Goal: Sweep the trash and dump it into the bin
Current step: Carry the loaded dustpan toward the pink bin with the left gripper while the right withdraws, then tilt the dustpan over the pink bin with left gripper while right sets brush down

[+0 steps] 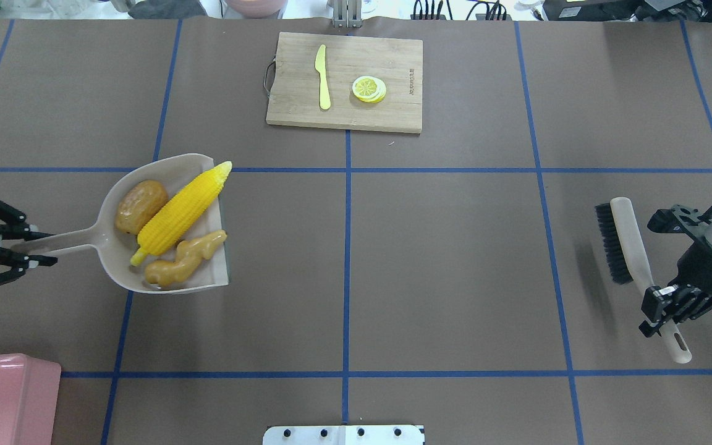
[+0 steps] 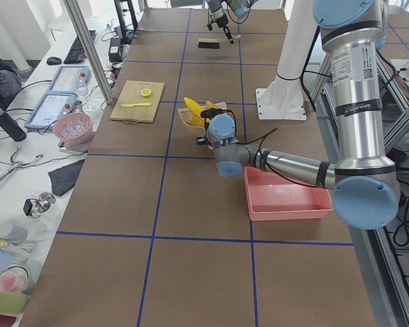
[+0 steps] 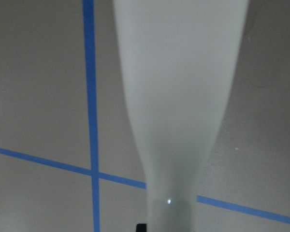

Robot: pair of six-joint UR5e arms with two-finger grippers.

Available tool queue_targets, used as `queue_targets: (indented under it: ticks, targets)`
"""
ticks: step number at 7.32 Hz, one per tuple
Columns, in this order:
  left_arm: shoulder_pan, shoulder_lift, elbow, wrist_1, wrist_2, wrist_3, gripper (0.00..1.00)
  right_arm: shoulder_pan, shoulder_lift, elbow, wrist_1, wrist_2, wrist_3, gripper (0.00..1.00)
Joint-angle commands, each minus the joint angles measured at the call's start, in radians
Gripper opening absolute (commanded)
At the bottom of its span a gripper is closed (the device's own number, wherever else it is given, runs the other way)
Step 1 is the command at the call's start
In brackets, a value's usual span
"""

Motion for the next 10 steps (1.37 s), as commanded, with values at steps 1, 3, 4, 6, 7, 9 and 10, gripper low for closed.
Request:
queue_targets:
  ticks: [1,3,4,6,7,9,10]
  targets:
    - [-0.058,0.155,0.003,-0.198,-0.006,-0.083,0.12,0.004,-0.005,-0.048,-0.041,0.047,-0.073,0.0]
    - [-0.108,0.29,0.021,-0.323,-0.005,-0.093,0.13,-0.022,-0.029,-0.051,-0.061,0.061,-0.084,0.0]
    - [-0.114,0.347,0.048,-0.425,0.0,-0.134,0.13,-0.026,-0.038,-0.042,-0.07,0.059,-0.084,0.0]
    - [-0.14,0.416,0.122,-0.622,0.003,-0.241,0.13,-0.039,-0.04,0.006,-0.15,0.061,-0.081,0.0]
    - [-0.157,0.467,0.154,-0.712,0.002,-0.266,0.13,-0.055,-0.035,0.003,-0.15,0.059,-0.074,0.0]
    - [-0.169,0.579,0.239,-0.869,-0.004,-0.264,0.13,-0.066,-0.031,-0.01,-0.151,0.058,-0.071,0.0]
    - [-0.201,0.619,0.285,-0.921,-0.012,-0.264,0.14,-0.069,-0.028,-0.019,-0.151,0.056,-0.071,0.0]
